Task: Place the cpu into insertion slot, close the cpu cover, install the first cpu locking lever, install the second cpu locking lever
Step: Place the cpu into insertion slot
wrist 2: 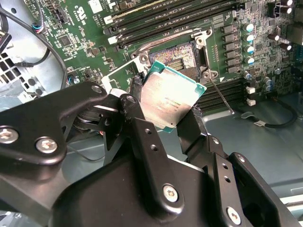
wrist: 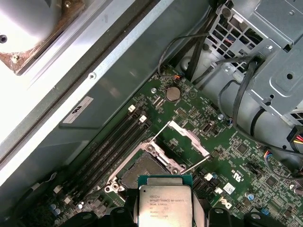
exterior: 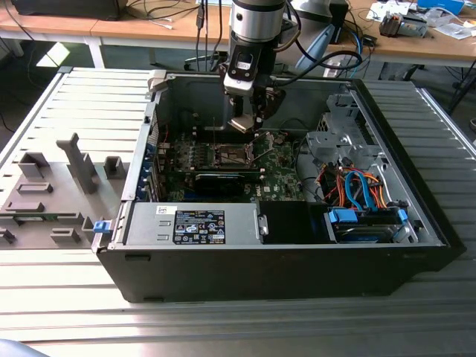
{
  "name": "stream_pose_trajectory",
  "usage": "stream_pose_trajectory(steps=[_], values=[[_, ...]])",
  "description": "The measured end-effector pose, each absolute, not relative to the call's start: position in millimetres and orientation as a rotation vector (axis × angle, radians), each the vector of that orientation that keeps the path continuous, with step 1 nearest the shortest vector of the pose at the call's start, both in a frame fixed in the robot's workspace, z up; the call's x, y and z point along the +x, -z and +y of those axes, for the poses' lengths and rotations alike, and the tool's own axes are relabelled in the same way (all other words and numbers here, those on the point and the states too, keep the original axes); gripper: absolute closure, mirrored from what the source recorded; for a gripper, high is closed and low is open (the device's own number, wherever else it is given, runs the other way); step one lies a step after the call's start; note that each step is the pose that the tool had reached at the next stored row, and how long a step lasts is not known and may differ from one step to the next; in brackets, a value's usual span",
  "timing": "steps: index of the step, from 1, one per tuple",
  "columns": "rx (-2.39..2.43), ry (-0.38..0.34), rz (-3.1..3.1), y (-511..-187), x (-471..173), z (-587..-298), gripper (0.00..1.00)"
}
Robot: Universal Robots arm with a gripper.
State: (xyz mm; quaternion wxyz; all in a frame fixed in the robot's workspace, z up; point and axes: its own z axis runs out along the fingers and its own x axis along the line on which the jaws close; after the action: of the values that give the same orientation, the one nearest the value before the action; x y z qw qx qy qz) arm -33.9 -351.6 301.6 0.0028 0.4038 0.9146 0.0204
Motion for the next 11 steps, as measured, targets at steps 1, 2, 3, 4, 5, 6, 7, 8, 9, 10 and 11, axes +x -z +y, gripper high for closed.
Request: stream_pose_trajectory(steps=[1, 2, 3, 4, 5, 6, 7, 8, 9, 10, 11], values=[[1.267, -0.064, 2.868, -301.5, -33.9, -351.6, 0.46], [1.269, -0.064, 2.867, -301.6, -33.8, -351.6, 0.46], [1.271, -0.064, 2.866, -301.5, -33.8, -351.6, 0.46], [1.272, -0.064, 2.866, -301.5, -33.9, -351.6, 0.46], [1.274, -0.064, 2.865, -301.5, -33.9, -351.6, 0.46], [1.275, -0.064, 2.864, -301.5, -33.9, -351.6, 0.46], [1.276, -0.064, 2.864, -301.5, -33.8, -351.6, 0.46], [1.278, -0.064, 2.863, -301.5, -33.9, -351.6, 0.46], [1.279, -0.064, 2.862, -301.5, -33.8, -351.6, 0.46], [1.281, -0.064, 2.862, -301.5, -33.9, -351.6, 0.46], [1.282, -0.064, 2.861, -301.5, -33.8, -351.6, 0.46]])
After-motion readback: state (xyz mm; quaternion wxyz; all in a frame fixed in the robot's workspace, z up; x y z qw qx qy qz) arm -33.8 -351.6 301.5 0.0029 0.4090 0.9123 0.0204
